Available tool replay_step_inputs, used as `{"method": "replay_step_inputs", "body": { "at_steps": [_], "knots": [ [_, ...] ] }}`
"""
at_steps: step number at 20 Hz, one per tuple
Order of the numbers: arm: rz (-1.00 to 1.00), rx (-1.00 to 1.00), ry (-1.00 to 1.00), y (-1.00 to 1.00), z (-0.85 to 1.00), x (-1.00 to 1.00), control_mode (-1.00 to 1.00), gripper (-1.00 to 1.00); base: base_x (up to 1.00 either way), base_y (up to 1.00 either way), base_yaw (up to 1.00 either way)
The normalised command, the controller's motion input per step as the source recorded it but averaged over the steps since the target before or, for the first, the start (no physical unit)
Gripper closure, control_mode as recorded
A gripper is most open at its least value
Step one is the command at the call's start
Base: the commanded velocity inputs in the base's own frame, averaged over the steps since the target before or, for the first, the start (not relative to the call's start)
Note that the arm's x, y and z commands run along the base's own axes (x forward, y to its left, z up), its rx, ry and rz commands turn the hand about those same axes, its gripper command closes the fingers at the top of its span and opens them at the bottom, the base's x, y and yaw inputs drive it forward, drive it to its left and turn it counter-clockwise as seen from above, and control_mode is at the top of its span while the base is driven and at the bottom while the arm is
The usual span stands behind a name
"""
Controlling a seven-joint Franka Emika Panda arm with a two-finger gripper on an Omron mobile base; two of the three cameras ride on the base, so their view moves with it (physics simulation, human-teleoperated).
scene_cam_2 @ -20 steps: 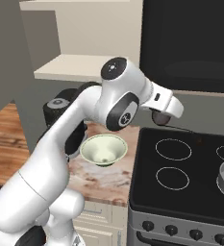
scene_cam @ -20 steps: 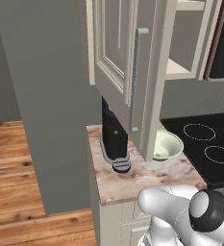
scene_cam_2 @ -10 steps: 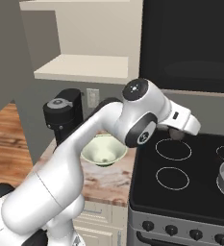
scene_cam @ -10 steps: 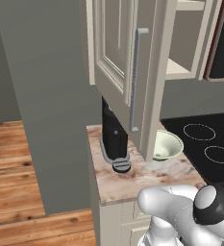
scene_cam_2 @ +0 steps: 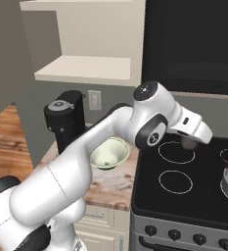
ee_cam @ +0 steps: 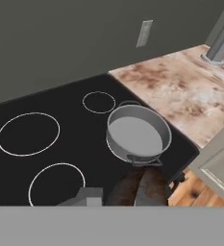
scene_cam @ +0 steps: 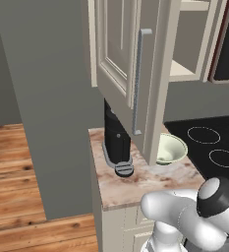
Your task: Open the cabinet and move the ladle to the pot. Then close the cabinet.
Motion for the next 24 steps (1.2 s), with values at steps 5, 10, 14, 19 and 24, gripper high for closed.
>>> {"method": "replay_step_inputs", "body": {
  "at_steps": [5,10,14,19,24],
  "knots": [
    [-0.07,0.0,0.02,-0.27,-0.15,0.05,-1.0,1.0,0.0,0.0,0.0],
    [-0.07,0.0,0.02,-0.22,-0.14,0.02,-1.0,1.0,0.0,0.0,0.0],
    [-0.07,0.0,0.03,-0.24,-0.07,0.01,-1.0,1.0,0.0,0.0,0.0],
    [-0.07,0.0,0.04,-0.24,-0.04,0.02,-1.0,1.0,0.0,0.0,0.0],
    [-0.05,0.0,0.01,-0.15,-0.1,0.02,-1.0,1.0,0.0,0.0,0.0]
  ]
}}
